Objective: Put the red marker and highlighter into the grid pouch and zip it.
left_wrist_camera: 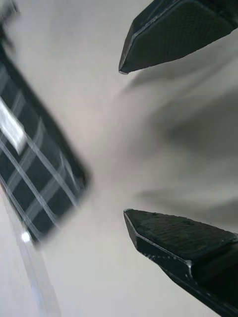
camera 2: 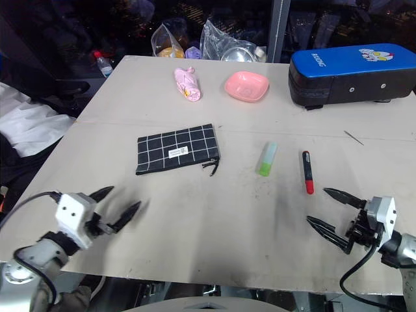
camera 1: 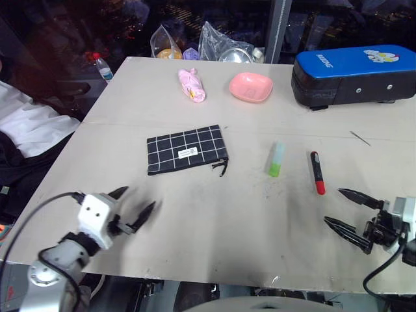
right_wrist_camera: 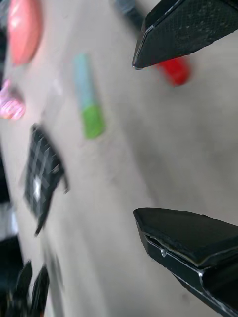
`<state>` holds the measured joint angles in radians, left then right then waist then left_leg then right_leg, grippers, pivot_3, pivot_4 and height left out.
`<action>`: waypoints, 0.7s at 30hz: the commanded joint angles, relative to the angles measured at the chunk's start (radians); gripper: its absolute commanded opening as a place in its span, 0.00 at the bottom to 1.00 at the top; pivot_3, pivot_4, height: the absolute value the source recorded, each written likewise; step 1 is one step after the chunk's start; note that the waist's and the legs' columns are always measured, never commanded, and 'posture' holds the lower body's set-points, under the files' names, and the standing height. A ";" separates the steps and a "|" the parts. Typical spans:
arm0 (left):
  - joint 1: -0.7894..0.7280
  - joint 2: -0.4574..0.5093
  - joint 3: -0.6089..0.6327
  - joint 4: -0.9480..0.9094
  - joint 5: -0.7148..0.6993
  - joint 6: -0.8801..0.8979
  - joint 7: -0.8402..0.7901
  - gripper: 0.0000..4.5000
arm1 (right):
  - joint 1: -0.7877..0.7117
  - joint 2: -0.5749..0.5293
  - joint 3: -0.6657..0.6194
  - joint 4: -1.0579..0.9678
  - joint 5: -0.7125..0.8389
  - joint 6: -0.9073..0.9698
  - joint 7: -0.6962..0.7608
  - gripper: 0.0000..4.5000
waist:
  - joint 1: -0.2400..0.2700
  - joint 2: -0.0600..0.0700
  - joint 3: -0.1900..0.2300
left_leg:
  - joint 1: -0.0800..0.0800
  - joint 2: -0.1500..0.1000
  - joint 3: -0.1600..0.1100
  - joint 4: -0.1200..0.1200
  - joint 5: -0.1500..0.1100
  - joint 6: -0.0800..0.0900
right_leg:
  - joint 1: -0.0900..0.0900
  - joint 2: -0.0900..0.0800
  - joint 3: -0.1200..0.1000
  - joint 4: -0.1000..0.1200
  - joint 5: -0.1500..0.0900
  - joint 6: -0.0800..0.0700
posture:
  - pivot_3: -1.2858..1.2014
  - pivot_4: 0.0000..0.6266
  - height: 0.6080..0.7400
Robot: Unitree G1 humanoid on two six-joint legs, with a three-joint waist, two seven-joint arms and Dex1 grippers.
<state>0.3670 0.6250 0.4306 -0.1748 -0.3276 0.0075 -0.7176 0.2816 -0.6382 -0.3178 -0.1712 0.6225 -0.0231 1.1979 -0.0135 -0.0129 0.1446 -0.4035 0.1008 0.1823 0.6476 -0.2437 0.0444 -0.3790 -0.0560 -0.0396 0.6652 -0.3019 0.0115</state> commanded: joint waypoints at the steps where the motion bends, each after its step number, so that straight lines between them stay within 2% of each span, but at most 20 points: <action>1: -0.035 0.082 0.075 0.162 0.031 -0.138 -0.065 0.99 | -0.041 -0.009 0.028 -0.069 0.026 0.029 0.004 1.00 | 0.000 0.000 0.000 | 0.000 0.000 0.000 0.000 0.000 0.000 | 0.000 0.000 0.000 0.000 0.000 0.000 | 0.52 0.24 0.89; 9: -0.191 0.197 0.038 0.520 0.173 -0.482 -0.083 0.99 | -0.093 -0.002 0.077 -0.066 0.008 0.044 0.006 1.00 | 0.002 0.000 0.000 | -0.007 0.000 -0.002 0.001 0.000 0.000 | -0.004 -0.002 -0.004 -0.001 0.000 0.000 | 0.52 0.24 0.89; 13: -0.357 0.256 -0.066 0.723 0.311 -0.705 -0.048 0.99 | -0.136 -0.003 0.092 -0.027 0.000 0.039 0.017 1.00 | 0.003 -0.001 0.000 | -0.010 -0.001 -0.002 0.003 0.001 -0.001 | -0.007 -0.002 -0.005 0.000 0.001 0.000 | 0.52 0.24 0.89; 21: -0.622 0.272 -0.262 0.991 0.428 -0.926 -0.047 0.99 | -0.152 0.007 0.104 -0.028 -0.006 0.039 0.007 1.00 | 0.006 -0.001 -0.001 | -0.011 -0.001 0.001 0.004 0.005 0.002 | -0.009 0.001 -0.007 0.004 0.003 0.005 | 0.52 0.24 0.89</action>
<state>-0.2310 0.8886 0.2087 0.7818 0.0787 -0.8675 -0.7589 0.1292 -0.6330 -0.2046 -0.1762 0.6081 0.0207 1.2070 -0.0078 -0.0137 0.1441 -0.4148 0.0993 0.1837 0.6516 -0.2384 0.0460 -0.3890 -0.0543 -0.0468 0.6707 -0.2993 0.0166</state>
